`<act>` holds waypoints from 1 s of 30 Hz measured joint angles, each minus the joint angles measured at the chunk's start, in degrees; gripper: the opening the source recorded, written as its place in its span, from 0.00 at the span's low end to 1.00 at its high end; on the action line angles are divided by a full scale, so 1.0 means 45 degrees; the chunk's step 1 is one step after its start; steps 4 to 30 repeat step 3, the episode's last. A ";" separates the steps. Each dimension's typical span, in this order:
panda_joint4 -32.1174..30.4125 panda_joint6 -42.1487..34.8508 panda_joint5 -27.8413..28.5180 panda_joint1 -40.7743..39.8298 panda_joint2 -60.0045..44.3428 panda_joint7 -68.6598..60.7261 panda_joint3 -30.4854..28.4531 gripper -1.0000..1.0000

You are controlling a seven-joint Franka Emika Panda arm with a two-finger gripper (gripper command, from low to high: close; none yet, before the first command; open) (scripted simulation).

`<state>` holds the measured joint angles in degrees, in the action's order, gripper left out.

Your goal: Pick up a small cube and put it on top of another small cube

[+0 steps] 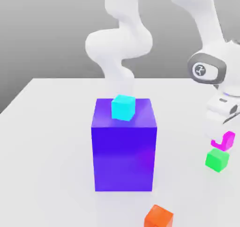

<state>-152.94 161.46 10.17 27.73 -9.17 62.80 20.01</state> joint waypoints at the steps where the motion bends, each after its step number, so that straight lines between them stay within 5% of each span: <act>1: 0.0011 0.0226 0.0305 0.0102 -0.0274 0.0218 -0.0164 1.00; 30: 0.0011 0.0226 0.0305 0.0102 -0.0274 0.0218 -0.0164 1.00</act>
